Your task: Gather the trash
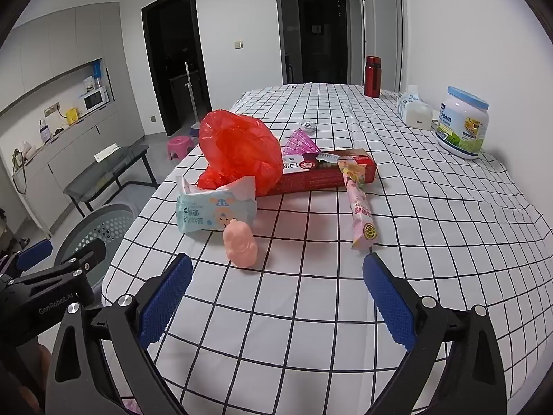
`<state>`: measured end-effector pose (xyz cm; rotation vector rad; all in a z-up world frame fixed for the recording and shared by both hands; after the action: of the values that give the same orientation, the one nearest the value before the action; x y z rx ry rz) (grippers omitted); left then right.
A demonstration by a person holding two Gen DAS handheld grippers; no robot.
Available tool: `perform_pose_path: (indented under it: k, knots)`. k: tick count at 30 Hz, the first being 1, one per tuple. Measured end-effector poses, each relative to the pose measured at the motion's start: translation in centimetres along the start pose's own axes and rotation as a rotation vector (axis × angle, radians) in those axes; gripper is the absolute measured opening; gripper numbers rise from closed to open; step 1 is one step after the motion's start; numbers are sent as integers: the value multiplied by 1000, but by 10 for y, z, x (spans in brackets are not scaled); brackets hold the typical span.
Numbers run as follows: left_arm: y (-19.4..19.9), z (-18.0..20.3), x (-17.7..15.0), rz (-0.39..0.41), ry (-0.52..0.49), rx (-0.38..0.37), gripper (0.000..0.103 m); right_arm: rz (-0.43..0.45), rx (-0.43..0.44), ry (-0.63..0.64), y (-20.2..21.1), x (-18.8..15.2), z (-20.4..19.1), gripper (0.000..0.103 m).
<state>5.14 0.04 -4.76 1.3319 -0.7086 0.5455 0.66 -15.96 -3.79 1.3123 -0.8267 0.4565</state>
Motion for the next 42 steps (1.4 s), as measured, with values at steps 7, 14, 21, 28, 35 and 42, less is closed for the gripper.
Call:
perform_pose_path:
  k: [7,14,21,28,35,42]
  knots:
    - [-2,2,0,2,-6,12,97,2,4,-1,0,0,0,94]
    - [-2,1,1,0,1,5,97,0,3,0,-2,1,1,94]
    - [-2,-3,-1,-1,1,3,97,1,6,1,2,0,-3,94]
    - [-2,-3,-2,-2,2,4,97,-2,6,0,-1,-1,-1,94]
    - [-3,-3,-4,-3,2,3,97,-3,7,-1,-1,-2,-1,94]
    - [-4,0,-7,-3,-7,4,97,-5,8,-3,-2,-3,-3,94]
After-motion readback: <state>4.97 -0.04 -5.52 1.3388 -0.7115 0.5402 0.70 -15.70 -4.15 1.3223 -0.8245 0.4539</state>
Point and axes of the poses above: each gripper's, at about its wrist camera, not at the fingertips, and y roughly against the way its jaws point, z to its right, x to its top, the point moved 7 cm from there along -y, roughly the way its jaws point, and after that the axes turned 10 degrees about -x, right-handed, at the moved point
